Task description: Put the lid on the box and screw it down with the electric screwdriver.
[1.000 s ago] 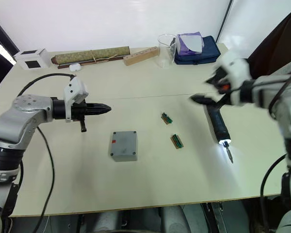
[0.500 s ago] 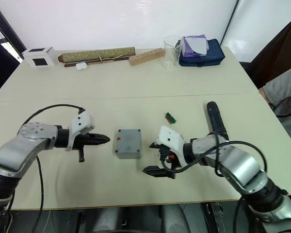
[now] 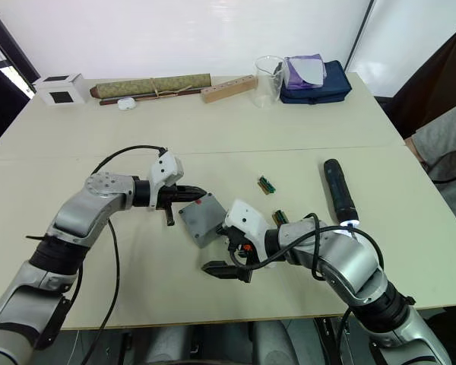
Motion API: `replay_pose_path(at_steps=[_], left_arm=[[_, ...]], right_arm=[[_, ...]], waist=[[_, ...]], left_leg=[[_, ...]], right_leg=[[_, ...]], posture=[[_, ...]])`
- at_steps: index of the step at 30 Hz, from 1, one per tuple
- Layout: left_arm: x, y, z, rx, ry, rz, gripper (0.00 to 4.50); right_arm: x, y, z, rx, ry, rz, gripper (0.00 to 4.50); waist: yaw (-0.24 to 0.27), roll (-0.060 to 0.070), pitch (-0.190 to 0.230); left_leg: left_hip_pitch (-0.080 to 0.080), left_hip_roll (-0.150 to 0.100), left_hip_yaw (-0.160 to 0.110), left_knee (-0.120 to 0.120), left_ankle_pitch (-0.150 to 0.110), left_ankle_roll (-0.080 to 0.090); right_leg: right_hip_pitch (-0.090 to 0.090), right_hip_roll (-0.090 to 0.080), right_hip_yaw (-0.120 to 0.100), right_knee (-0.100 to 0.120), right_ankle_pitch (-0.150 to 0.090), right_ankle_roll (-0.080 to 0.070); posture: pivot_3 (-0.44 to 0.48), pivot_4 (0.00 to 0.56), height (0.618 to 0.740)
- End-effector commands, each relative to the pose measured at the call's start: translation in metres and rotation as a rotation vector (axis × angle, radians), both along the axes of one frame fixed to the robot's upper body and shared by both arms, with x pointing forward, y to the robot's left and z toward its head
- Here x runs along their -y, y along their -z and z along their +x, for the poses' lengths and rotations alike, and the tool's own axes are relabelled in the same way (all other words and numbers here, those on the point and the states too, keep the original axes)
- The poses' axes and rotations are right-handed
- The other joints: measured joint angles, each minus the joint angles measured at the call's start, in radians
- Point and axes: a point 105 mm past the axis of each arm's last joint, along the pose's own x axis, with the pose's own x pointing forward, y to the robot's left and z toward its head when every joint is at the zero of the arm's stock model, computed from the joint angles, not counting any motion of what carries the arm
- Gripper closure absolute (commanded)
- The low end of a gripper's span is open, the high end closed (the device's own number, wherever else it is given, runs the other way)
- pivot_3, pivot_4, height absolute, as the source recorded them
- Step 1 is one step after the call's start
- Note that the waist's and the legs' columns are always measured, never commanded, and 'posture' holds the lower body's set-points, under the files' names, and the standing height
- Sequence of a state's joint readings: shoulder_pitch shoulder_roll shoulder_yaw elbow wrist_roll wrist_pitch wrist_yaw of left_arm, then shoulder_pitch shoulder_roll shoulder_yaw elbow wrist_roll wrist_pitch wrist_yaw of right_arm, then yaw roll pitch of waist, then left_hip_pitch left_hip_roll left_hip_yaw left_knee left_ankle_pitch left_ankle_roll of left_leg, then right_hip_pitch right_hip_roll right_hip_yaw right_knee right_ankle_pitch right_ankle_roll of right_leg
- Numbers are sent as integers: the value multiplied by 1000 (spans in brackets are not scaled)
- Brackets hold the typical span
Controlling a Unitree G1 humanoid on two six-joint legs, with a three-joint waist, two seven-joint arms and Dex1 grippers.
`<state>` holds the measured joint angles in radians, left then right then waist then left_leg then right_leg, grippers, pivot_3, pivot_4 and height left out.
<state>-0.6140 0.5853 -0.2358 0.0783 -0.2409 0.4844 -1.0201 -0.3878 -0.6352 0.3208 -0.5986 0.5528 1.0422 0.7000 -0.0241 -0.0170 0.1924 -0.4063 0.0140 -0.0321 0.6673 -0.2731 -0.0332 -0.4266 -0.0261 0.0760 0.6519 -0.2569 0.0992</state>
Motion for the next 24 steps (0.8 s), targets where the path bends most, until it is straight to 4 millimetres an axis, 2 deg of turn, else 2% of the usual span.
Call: replay_pose_path(at_steps=[1, 5, 8, 10, 13, 18, 24], left_arm=[[-15, -4, 5, 43, -8, 47, 4500], [-57, 0, -1, 17, -94, 112, 4500], [-62, 16, -32, -64, -58, 137, 4500], [-55, 23, -47, -103, -40, 130, 4500], [-41, 24, -53, -116, -42, 84, 4500], [-25, 20, -46, -119, -94, -32, 4500], [-19, 19, -38, -83, -93, -25, 4500]], right_arm=[[6, -16, 3, 79, 13, -2, 51], [27, -30, 21, 155, 77, -36, 51], [35, -18, 42, 220, 124, -105, 51], [34, -9, 48, 215, 122, -106, 51], [30, -2, 45, 190, 80, -96, 51], [15, 1, 31, 144, 0, -65, 51], [8, -1, 20, 118, -26, -38, 51]], waist=[[1, 0, 0], [0, 0, 0], [-12, 0, 0], [-11, 0, 0], [6, 0, 0], [7, -1, 0], [7, -1, 0]], left_leg=[[0, 0, 0, 0, 0, 0], [0, 0, 0, 0, 0, 0], [0, 0, 0, 0, 0, 0], [0, 0, 0, -1, 0, 0], [-1, 0, 0, 0, 0, 0], [-1, 0, 0, 1, 0, 0], [0, 0, -1, 1, 0, 0]], right_leg=[[0, 0, 0, 0, 0, 0], [0, 0, 0, 1, 0, 0], [0, -1, 0, 1, 0, 0], [0, -1, 0, 1, 0, 0], [0, -2, 0, 0, 0, 0], [0, -1, 0, 1, 0, 0], [0, -1, 0, 2, 0, 0]], posture=[[0, 150, 740], [0, 150, 740], [0, 150, 740], [0, 150, 740], [0, 150, 740], [0, 150, 740], [0, 150, 740]])
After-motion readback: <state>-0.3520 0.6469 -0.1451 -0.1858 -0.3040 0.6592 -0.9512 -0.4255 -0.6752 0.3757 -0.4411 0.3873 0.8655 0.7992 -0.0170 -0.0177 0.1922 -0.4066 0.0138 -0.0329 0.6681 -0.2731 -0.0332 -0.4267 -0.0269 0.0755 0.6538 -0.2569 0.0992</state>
